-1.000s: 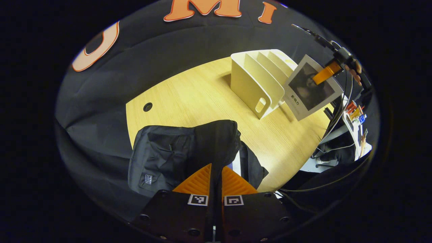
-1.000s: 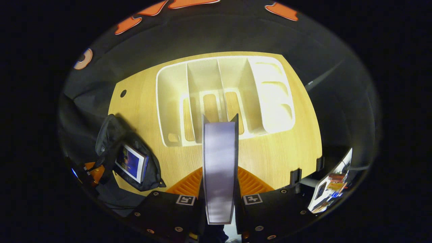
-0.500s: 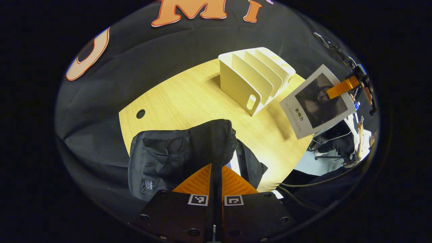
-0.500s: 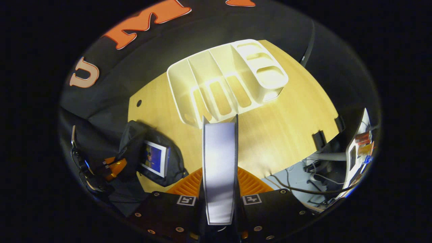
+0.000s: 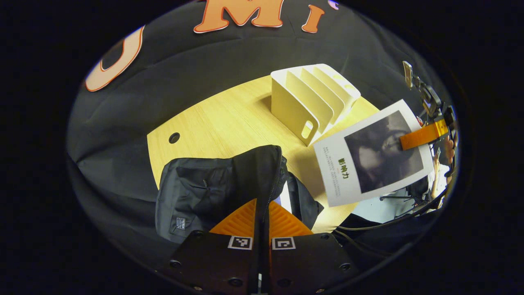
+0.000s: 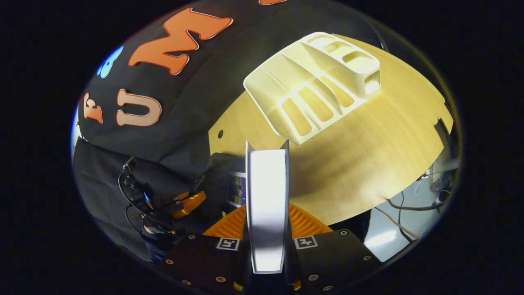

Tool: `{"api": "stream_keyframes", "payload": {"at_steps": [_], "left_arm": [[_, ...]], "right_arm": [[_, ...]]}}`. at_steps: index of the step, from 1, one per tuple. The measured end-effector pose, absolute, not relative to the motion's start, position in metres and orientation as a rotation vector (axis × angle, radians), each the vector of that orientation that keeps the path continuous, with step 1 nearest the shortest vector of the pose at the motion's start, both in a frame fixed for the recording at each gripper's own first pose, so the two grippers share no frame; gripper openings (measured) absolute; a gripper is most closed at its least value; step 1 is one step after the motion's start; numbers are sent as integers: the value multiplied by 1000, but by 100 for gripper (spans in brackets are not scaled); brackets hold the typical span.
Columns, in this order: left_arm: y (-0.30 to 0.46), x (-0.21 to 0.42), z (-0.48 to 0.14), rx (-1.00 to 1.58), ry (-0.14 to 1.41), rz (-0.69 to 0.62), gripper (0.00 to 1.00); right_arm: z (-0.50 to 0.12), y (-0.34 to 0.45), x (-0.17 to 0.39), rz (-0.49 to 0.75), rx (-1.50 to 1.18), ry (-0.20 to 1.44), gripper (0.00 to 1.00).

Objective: Open the schoolbag, grab two books from the bookshelf and put them into the schoolbag.

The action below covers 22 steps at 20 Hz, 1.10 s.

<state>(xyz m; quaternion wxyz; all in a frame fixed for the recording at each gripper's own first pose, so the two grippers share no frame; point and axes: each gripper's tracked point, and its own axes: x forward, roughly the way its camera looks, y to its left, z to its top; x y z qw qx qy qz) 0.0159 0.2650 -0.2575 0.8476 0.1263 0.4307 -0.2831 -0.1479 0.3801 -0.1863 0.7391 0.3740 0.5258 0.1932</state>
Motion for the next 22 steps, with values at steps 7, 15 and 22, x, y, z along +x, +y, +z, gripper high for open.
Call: {"api": "stream_keyframes", "payload": {"at_steps": [7, 15, 22], "left_arm": [[264, 22, -245, 282, 904, -611, 4], [259, 26, -236, 281, 903, -625, 4], [241, 24, -227, 244, 895, -650, 4]], "right_arm": [[-197, 458, -138, 548, 977, 1127, 34], [-222, 519, -127, 600, 1068, 1129, 34], [-246, 562, -116, 608, 1186, 1105, 33]]}}
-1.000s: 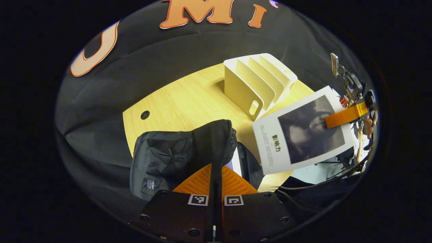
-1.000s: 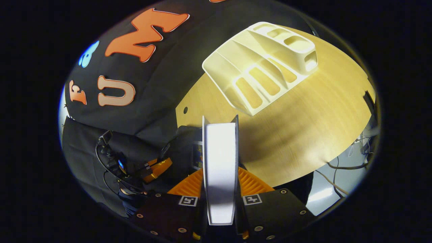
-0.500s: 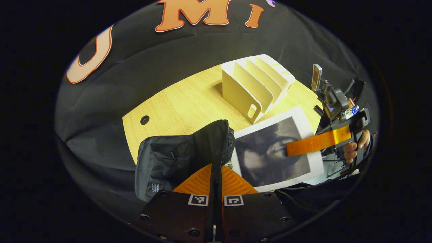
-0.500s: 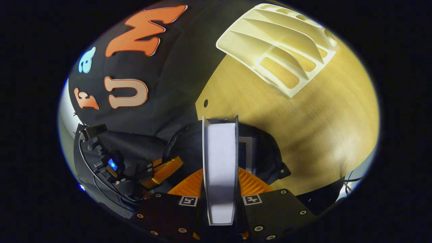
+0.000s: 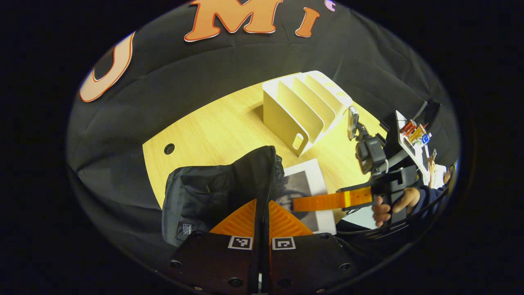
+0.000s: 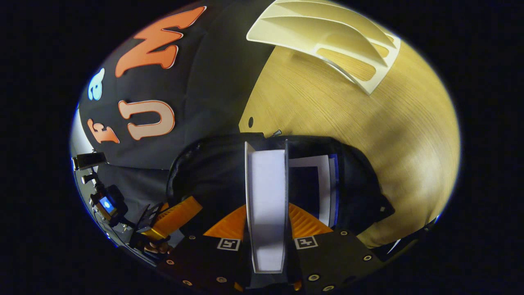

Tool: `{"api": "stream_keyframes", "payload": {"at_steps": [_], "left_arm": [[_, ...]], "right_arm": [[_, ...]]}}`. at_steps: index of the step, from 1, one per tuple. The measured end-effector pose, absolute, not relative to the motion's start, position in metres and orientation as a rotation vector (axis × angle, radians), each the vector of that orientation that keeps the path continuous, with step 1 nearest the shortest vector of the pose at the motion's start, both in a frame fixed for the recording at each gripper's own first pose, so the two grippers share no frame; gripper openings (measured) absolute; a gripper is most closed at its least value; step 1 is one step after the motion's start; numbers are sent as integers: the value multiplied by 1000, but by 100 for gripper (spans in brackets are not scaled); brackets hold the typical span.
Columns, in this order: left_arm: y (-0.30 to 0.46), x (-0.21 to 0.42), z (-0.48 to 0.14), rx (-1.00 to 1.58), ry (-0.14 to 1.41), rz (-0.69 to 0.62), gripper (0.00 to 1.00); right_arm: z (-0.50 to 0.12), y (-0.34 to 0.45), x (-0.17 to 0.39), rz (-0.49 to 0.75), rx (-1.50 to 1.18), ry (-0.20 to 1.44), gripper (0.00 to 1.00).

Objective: Open the schoolbag, grab two books from the bookshelf and put them into the schoolbag.

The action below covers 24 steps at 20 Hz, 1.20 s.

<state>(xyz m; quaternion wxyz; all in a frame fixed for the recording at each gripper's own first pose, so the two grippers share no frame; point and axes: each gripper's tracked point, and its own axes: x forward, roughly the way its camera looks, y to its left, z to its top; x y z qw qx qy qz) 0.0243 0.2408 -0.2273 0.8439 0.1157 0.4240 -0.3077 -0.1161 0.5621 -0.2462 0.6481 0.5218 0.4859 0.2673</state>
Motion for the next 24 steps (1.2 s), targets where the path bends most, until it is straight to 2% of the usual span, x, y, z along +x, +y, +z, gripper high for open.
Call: {"api": "stream_keyframes", "payload": {"at_steps": [5, 10, 12, 14, 15, 16, 17, 19, 24], "left_arm": [[228, 21, -226, 221, 896, -672, 4], [225, 24, -227, 219, 894, -674, 4], [226, 24, -228, 208, 895, -671, 4], [229, 26, -230, 210, 894, -664, 4], [229, 26, -230, 211, 890, -657, 3], [228, 25, -232, 209, 890, -656, 3], [228, 25, -233, 211, 886, -648, 4], [230, 26, -235, 216, 882, -628, 3], [229, 22, -243, 207, 880, -547, 3]], "right_arm": [[-259, 588, -109, 627, 1223, 1076, 34], [-269, 607, -109, 654, 1233, 1115, 34], [-271, 604, -114, 656, 1172, 1162, 37], [-288, 595, -122, 650, 998, 1203, 47], [-292, 592, -125, 661, 937, 1215, 61], [-294, 588, -127, 672, 901, 1217, 68], [-294, 586, -130, 681, 862, 1232, 82], [-299, 573, -133, 678, 781, 1250, 98], [-301, 527, -130, 696, 682, 1240, 98]]}}
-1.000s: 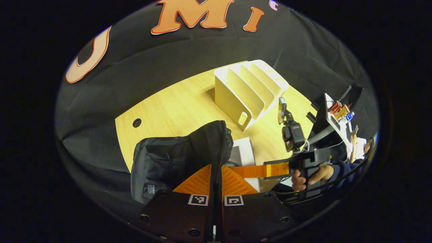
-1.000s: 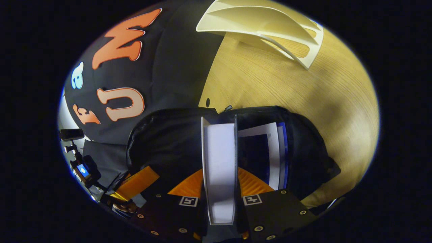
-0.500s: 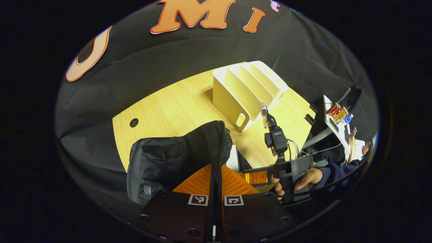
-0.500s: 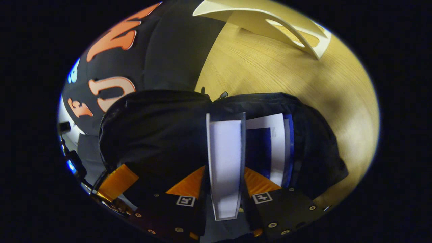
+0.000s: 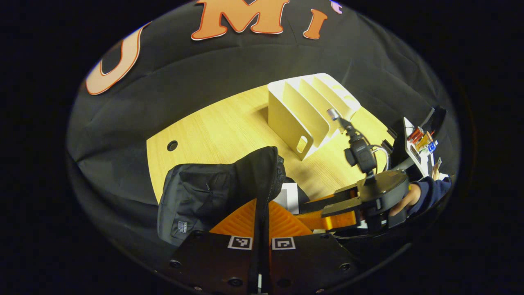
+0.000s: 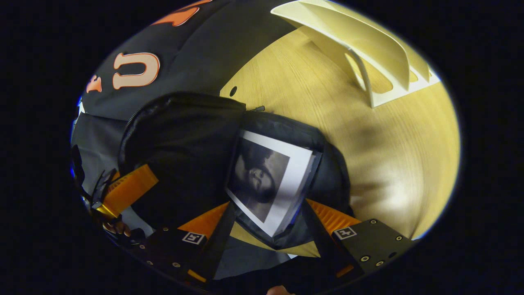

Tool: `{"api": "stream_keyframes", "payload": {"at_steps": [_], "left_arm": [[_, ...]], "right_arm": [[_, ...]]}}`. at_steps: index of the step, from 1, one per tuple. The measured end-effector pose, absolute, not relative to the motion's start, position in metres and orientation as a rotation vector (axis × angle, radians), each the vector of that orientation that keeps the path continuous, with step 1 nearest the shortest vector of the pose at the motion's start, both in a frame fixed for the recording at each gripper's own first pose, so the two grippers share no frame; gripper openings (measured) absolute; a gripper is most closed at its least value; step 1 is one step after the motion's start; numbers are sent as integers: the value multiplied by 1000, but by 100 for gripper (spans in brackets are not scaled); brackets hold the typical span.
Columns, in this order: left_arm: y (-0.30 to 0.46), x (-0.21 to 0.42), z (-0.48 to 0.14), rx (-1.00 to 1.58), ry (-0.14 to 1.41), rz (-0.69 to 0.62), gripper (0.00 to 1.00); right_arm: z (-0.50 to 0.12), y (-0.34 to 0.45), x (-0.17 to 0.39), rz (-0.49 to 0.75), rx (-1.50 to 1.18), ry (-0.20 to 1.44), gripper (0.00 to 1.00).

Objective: Open the schoolbag, grab two books from the bookshelf and put them into the schoolbag.

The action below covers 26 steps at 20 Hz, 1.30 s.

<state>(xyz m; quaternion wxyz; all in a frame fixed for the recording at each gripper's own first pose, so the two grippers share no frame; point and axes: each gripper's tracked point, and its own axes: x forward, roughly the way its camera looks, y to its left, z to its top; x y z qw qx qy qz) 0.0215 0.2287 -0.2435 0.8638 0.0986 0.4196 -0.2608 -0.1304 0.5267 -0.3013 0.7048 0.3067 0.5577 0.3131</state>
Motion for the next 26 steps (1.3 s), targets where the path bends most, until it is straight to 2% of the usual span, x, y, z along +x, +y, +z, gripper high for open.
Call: {"api": "stream_keyframes", "payload": {"at_steps": [6, 10, 12, 13, 16, 17, 19, 22, 26], "left_arm": [[208, 14, -253, 183, 866, -455, 6], [182, 3, -261, 136, 870, -416, 19], [175, 3, -262, 131, 867, -368, 30], [171, 1, -263, 126, 862, -353, 43], [146, -3, -254, 78, 833, -333, 71], [139, -4, -250, 74, 820, -321, 85], [125, -5, -240, 69, 782, -287, 99], [95, -1, -207, 56, 661, -237, 99], [62, -2, -153, -2, 476, -130, 97]], "right_arm": [[-270, 440, -105, 670, 598, 1121, 98], [-250, 380, -80, 628, 582, 1040, 98], [-242, 354, -71, 619, 578, 1007, 98], [-238, 342, -66, 620, 579, 984, 98], [-227, 315, -58, 620, 573, 950, 98], [-226, 306, -55, 617, 563, 938, 98], [-218, 289, -50, 608, 534, 889, 98], [-185, 260, -30, 588, 435, 745, 99], [-125, 219, -9, 543, 303, 476, 98]]}}
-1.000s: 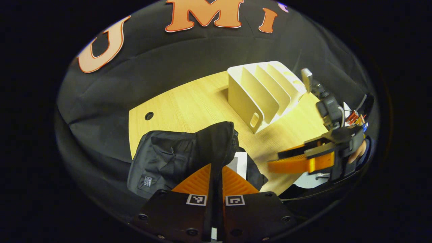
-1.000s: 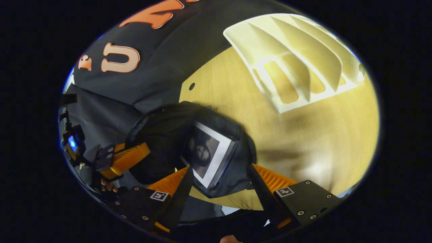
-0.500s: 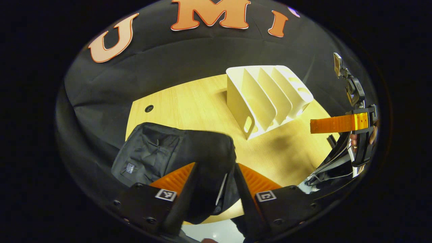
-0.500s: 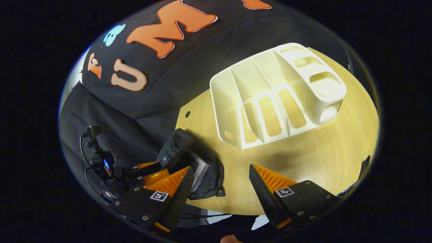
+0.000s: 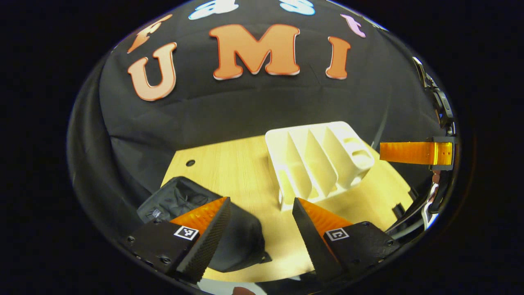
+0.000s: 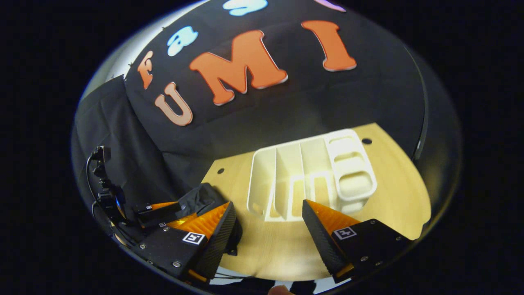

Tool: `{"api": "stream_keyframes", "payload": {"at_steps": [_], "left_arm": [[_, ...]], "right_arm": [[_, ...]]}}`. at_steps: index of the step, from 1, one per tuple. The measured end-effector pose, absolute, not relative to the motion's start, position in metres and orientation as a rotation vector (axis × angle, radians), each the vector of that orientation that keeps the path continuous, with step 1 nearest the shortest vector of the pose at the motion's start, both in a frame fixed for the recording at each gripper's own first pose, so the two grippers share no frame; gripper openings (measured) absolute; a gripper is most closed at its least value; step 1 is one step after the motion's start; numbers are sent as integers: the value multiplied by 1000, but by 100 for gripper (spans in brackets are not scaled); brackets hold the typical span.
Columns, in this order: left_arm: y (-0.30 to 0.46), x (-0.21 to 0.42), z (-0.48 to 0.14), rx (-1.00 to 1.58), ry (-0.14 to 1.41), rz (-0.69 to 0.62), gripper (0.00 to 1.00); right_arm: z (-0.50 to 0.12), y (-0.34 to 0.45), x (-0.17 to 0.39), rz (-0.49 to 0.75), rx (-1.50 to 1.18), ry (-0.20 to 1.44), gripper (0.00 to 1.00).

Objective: Open the schoolbag, grab two books from the bookshelf and put them into the schoolbag.

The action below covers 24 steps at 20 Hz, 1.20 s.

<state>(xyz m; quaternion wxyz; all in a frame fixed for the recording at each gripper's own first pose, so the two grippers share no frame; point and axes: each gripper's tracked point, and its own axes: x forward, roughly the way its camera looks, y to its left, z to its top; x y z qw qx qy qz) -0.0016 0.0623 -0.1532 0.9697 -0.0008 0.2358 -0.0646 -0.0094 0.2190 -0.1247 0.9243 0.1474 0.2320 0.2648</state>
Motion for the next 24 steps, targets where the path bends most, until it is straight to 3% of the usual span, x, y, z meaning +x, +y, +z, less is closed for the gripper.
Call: {"api": "stream_keyframes", "payload": {"at_steps": [5, 8, 14, 24], "left_arm": [[32, -6, -72, -15, 228, -60, 96], [23, -20, -29, -34, 82, -8, 96], [23, -37, 15, -76, -83, 11, 95], [47, -34, 5, -150, -159, -22, 95]], "right_arm": [[-55, 181, -4, 498, 185, 190, 97], [-33, 172, -7, 505, 168, 97, 97], [1, 153, -7, 367, 200, -29, 97], [-30, 177, -10, 310, 210, 39, 100]]}}
